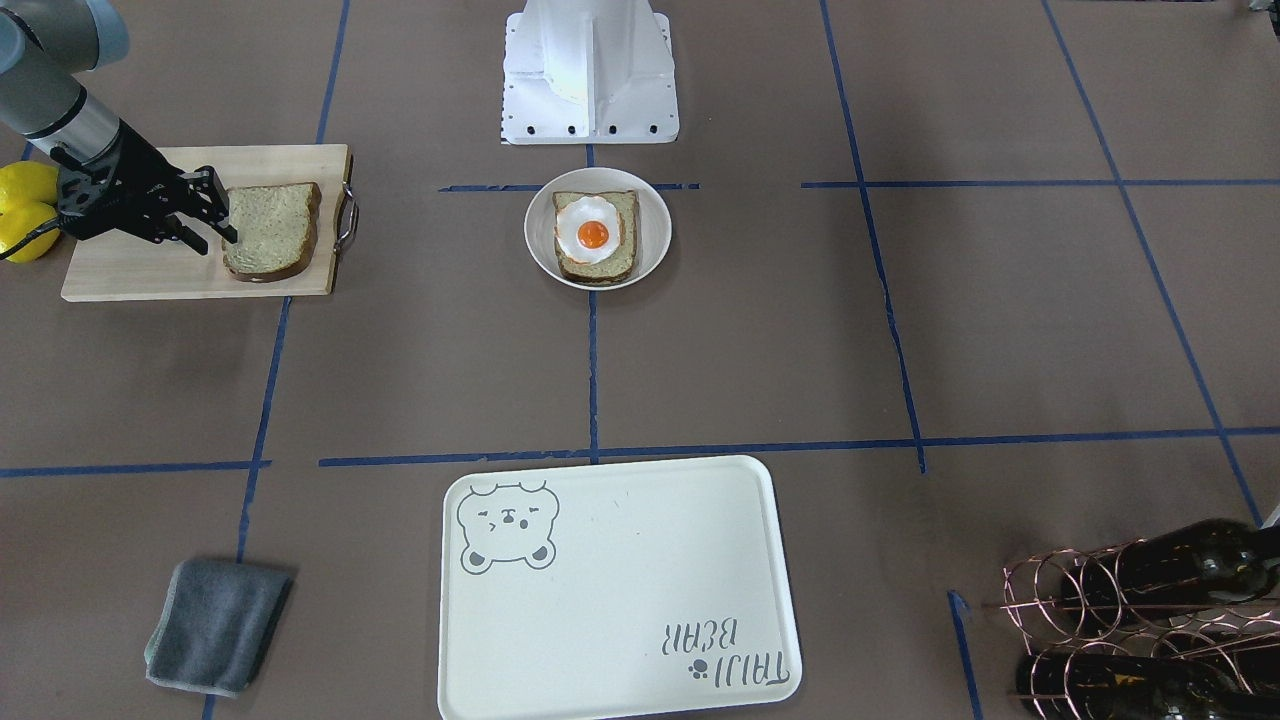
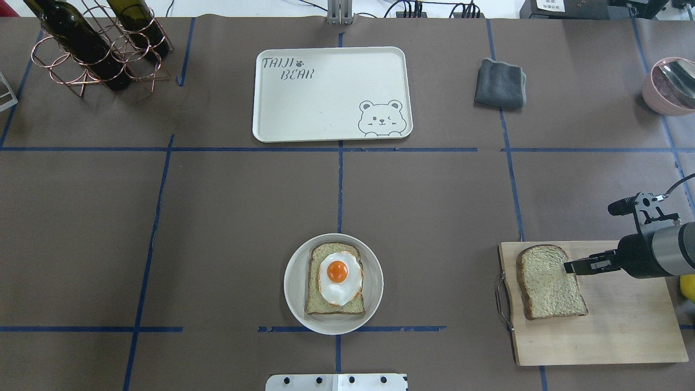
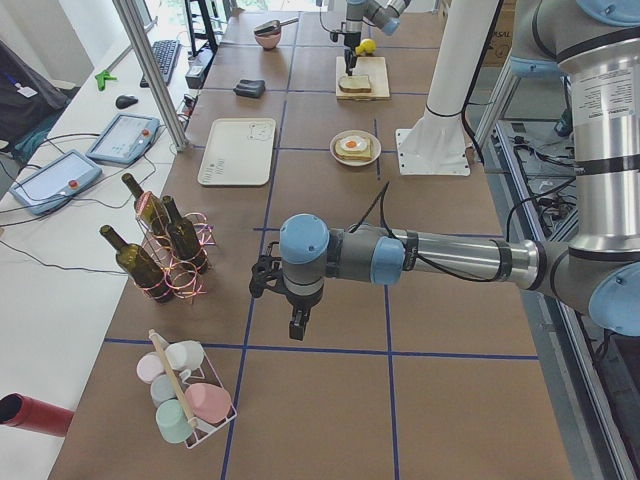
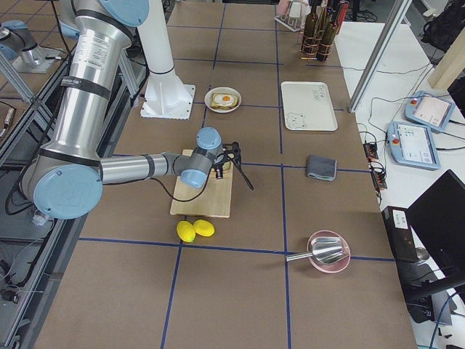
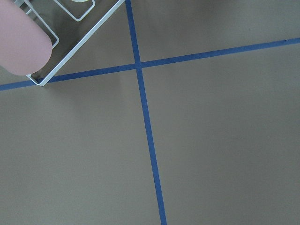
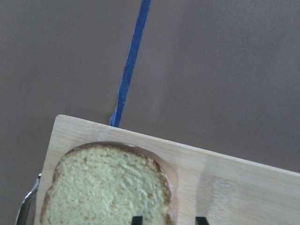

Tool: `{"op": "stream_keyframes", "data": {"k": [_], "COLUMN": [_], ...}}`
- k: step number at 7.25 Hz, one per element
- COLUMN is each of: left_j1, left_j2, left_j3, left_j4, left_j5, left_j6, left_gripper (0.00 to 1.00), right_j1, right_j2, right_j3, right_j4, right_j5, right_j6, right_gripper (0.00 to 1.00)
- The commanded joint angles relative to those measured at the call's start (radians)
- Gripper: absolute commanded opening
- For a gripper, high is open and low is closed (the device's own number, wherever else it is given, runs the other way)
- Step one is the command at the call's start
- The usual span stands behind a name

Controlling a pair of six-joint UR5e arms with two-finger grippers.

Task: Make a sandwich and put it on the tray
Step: 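Move the right gripper down to the bread slice on the wooden board, then close the right gripper on the edge of the bread slice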

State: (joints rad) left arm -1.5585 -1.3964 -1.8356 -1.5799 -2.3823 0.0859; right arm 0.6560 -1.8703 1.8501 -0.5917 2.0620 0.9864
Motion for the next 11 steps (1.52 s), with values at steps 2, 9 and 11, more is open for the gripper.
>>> {"op": "stream_keyframes", "data": {"k": [2, 9, 11], "left_j1": [0.0, 0.0, 0.0], "left_j2": [0.0, 0.0, 0.0], "left_j3": [0.001, 0.001, -0.002], "left_j4": [0.0, 0.001, 0.001], "left_j5": [0.0, 0.0, 0.0], "left_j6": [0.0, 0.0, 0.0], "left_gripper": [1.0, 1.0, 1.0], "right_j1": [-0.016, -0.035, -0.033], "right_j2": [0.008, 0.008, 0.007], "right_j3": [0.0, 0.0, 0.003], "right_j4": [0.0, -0.003, -0.002], "right_j5": [-0.025, -0.036, -0.057], "right_j6": [0.0, 0.0, 0.0], "right_gripper": [0.48, 0.0, 0.0]}}
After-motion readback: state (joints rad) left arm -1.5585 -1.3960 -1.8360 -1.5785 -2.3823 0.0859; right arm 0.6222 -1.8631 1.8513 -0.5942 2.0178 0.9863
